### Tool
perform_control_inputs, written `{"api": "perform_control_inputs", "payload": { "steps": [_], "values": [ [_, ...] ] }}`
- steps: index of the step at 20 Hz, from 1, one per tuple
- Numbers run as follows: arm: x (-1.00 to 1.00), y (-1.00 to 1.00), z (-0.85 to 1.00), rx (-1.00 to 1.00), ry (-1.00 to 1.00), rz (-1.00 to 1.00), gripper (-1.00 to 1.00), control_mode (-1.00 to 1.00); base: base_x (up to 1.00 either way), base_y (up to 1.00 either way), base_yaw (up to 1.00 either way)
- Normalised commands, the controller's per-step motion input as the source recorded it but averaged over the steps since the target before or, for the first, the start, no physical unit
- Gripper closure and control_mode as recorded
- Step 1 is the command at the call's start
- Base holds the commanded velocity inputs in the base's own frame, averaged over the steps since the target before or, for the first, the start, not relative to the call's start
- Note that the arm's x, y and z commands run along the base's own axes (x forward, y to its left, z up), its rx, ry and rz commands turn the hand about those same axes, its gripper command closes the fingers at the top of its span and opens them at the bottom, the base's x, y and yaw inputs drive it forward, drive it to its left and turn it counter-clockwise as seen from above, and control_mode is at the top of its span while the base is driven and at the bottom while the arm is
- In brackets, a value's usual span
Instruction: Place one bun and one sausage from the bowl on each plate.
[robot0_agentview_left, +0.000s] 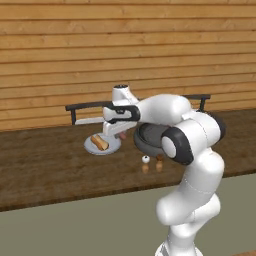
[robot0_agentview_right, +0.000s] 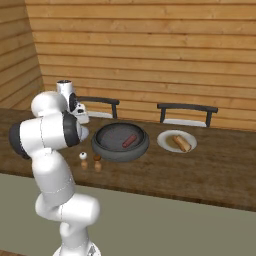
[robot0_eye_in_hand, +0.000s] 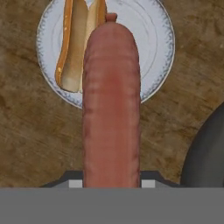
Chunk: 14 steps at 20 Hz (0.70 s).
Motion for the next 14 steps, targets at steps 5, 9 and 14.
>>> {"api": "perform_control_inputs", "payload": {
  "steps": [5, 9, 14],
  "values": [
    [0.78, 0.06, -0.32, 0.0, 0.0, 0.02, 1.0, -1.0, 0.0, 0.0, 0.0],
    [0.5, 0.23, -0.06, 0.0, 0.01, 0.03, 1.0, -1.0, 0.0, 0.0, 0.0],
    [0.59, 0.24, -0.08, 0.0, 0.03, 0.03, 1.0, -1.0, 0.0, 0.0, 0.0]
  ]
}}
